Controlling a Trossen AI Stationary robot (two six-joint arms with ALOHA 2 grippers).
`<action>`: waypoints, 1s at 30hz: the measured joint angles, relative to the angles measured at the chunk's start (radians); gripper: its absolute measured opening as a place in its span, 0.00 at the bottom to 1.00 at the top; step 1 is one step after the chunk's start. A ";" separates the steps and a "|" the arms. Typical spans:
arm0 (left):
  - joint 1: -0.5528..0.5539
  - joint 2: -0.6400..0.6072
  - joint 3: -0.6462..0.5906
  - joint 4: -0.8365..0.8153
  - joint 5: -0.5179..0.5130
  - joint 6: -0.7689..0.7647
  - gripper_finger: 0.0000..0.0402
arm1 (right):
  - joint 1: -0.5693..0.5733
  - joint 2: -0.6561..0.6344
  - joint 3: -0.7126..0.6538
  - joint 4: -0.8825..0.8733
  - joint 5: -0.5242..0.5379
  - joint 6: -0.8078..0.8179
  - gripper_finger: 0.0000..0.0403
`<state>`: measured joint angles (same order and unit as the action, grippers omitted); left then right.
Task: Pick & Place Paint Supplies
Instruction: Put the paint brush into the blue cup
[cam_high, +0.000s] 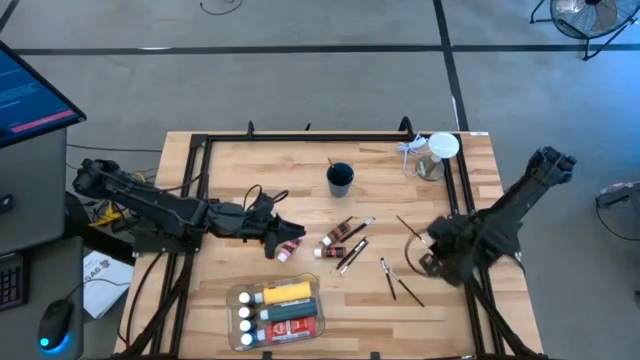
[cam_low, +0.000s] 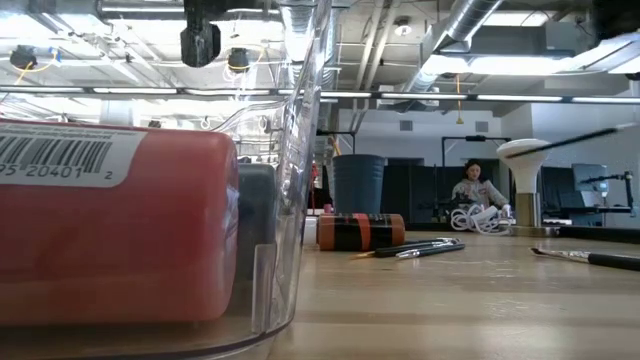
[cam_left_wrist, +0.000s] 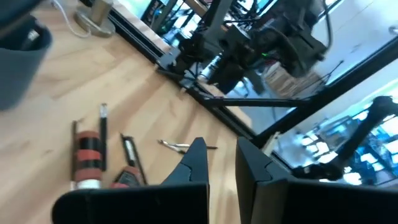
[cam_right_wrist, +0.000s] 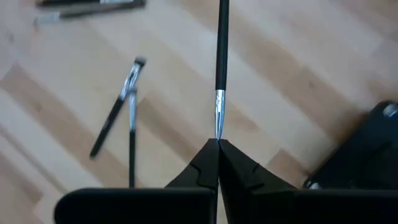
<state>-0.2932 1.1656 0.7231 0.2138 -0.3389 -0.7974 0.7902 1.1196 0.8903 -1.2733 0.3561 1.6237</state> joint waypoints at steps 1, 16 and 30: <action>-0.007 0.000 0.000 0.014 0.000 -0.015 0.00 | -0.032 -0.010 0.003 -0.004 0.000 -0.031 0.00; -0.111 0.000 0.000 0.208 -0.081 -0.075 0.00 | -0.565 -0.034 0.005 0.183 -0.265 -0.575 0.00; -0.093 0.000 0.000 0.208 0.019 -0.128 0.00 | -0.998 0.207 0.379 0.163 -0.492 -0.900 0.00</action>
<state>-0.3865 1.1656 0.7231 0.4218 -0.3202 -0.9255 -0.2076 1.3261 1.2691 -1.1107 -0.1358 0.7237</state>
